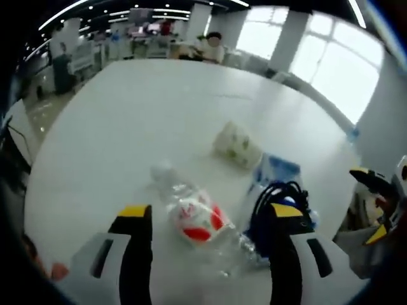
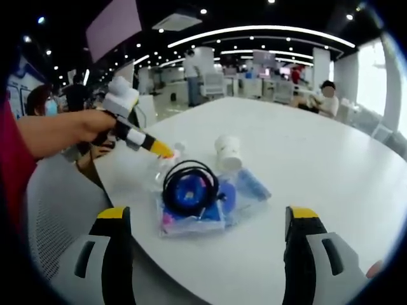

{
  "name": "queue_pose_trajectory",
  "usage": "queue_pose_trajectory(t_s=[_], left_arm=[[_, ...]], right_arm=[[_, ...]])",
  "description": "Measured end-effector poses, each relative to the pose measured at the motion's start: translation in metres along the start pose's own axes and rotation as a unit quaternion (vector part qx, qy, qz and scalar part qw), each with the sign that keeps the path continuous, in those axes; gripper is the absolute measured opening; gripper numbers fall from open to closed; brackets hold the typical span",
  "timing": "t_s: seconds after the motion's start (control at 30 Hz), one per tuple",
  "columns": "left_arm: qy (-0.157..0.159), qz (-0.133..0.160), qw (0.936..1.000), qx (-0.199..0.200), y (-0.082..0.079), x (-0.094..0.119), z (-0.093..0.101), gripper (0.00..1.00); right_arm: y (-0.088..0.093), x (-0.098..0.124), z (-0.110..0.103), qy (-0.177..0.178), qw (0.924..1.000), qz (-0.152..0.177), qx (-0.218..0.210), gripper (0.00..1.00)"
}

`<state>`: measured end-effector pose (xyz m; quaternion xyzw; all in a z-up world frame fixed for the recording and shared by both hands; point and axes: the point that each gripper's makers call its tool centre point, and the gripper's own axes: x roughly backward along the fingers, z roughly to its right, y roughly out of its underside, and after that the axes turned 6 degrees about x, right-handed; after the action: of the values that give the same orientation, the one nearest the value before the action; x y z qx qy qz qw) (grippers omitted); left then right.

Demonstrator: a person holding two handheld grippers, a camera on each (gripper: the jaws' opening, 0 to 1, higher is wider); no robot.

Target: Arrange the tabletop items into an orderly group along one side of the table until the central work area is clear of visible clutter.

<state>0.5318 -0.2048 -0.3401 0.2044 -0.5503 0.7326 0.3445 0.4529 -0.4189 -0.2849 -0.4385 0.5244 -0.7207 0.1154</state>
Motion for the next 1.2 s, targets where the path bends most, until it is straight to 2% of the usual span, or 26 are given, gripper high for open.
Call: queue_pose_trajectory(t_s=[0.5, 0.7, 1.2], left_arm=[[-0.054, -0.010, 0.9982, 0.026, 0.004, -0.027, -0.010, 0.63], [-0.062, -0.021, 0.9973, 0.035, 0.015, -0.033, -0.015, 0.59], [-0.072, -0.032, 0.9963, 0.033, 0.019, -0.039, -0.019, 0.57]], right_arm=[[0.002, 0.000, -0.003, -0.009, 1.0000, -0.003, -0.002, 0.99], [0.004, -0.001, -0.004, -0.013, 0.9999, -0.007, -0.002, 0.99], [0.006, -0.001, -0.005, -0.015, 0.9998, -0.012, 0.002, 0.99]])
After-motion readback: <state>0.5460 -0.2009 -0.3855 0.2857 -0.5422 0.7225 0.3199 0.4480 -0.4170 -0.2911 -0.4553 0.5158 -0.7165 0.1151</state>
